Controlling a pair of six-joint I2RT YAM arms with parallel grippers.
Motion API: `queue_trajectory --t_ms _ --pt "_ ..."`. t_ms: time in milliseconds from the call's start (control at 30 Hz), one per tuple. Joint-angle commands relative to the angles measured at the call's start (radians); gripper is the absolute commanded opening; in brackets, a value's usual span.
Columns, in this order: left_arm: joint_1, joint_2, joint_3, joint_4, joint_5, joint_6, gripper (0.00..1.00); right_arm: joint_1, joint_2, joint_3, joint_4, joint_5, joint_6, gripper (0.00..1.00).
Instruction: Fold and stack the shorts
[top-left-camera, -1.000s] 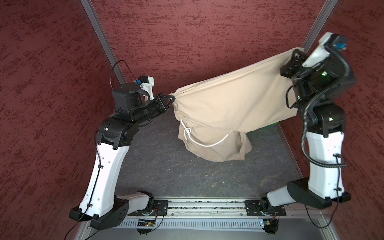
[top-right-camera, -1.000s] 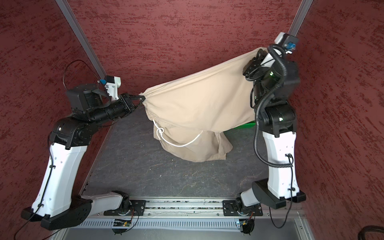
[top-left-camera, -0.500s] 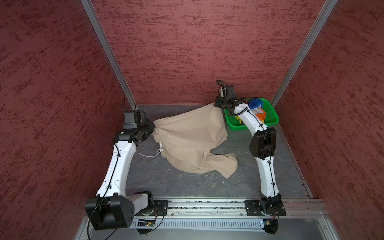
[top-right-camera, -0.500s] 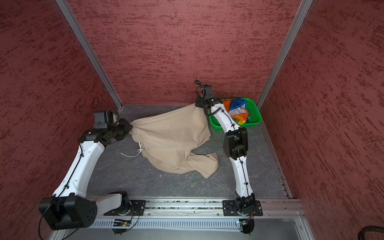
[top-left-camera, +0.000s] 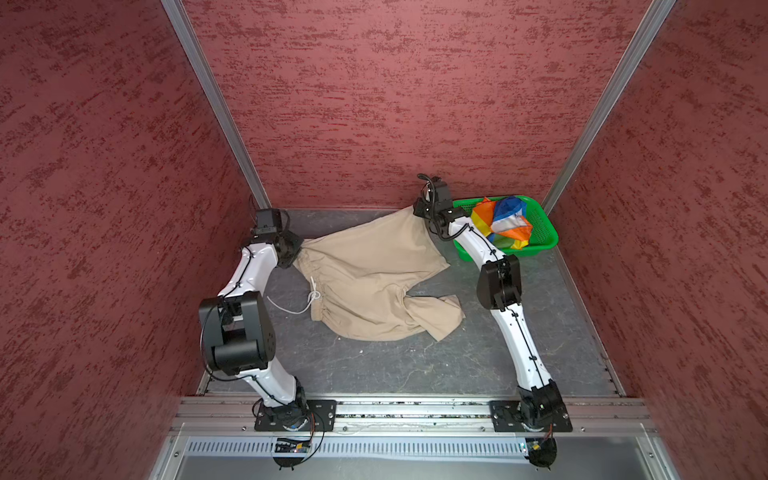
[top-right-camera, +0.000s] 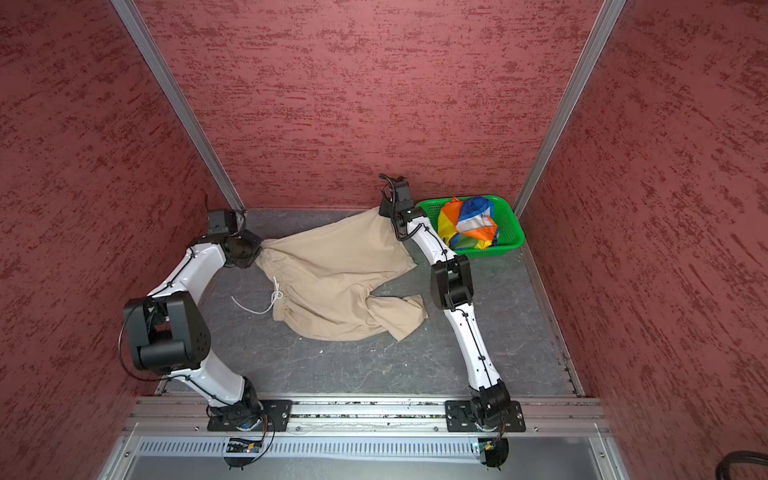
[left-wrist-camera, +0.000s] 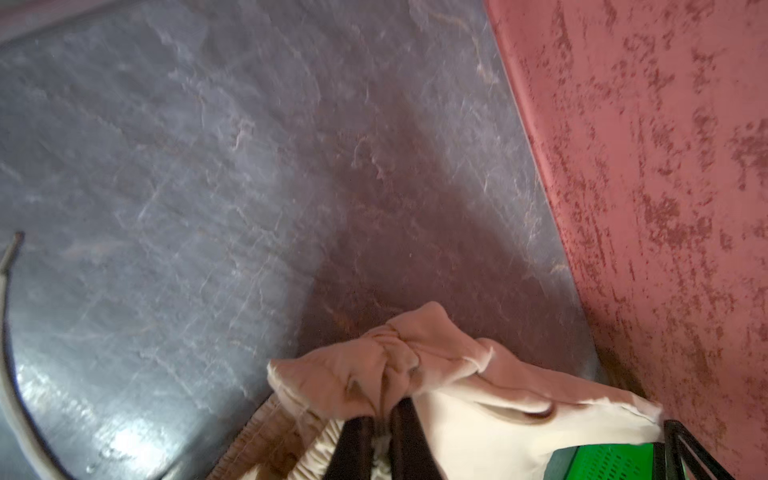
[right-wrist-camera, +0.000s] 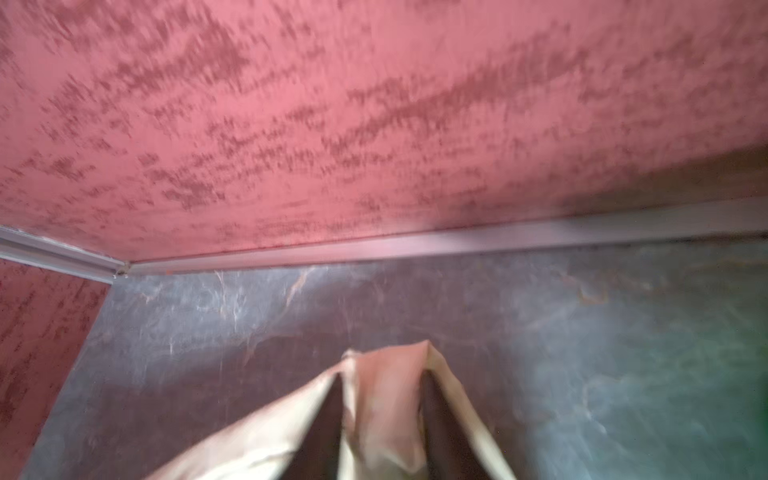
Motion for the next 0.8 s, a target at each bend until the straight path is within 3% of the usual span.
queue_trajectory --t_ms 0,100,200,300,433,600,667,767 --pt "0.039 0.090 0.129 -0.023 -0.007 0.003 0.68 -0.013 0.009 0.061 0.103 0.010 -0.003 0.56" --pt "0.045 0.131 0.220 -0.079 -0.002 0.012 0.87 -0.013 -0.042 0.043 0.068 0.010 -0.041 0.57" --pt "0.044 0.095 0.225 -0.085 -0.025 0.019 0.94 0.000 -0.159 -0.066 0.015 0.020 -0.101 0.52" --pt "0.045 0.022 0.176 -0.089 -0.033 0.021 0.95 0.037 -0.347 -0.335 0.032 0.047 -0.166 0.48" --pt "0.027 -0.120 0.008 -0.065 0.006 0.024 0.82 0.111 -0.649 -0.800 0.173 0.092 -0.232 0.49" --pt "-0.015 -0.297 -0.196 -0.065 -0.014 0.030 0.46 0.276 -0.955 -1.226 0.239 0.135 -0.386 0.59" --pt "-0.030 -0.337 -0.243 -0.095 -0.017 0.037 0.42 0.372 -1.033 -1.343 0.201 0.221 -0.405 0.63" --pt "-0.053 -0.367 -0.305 -0.141 -0.024 0.042 0.39 0.463 -1.110 -1.464 0.119 0.247 -0.349 0.72"
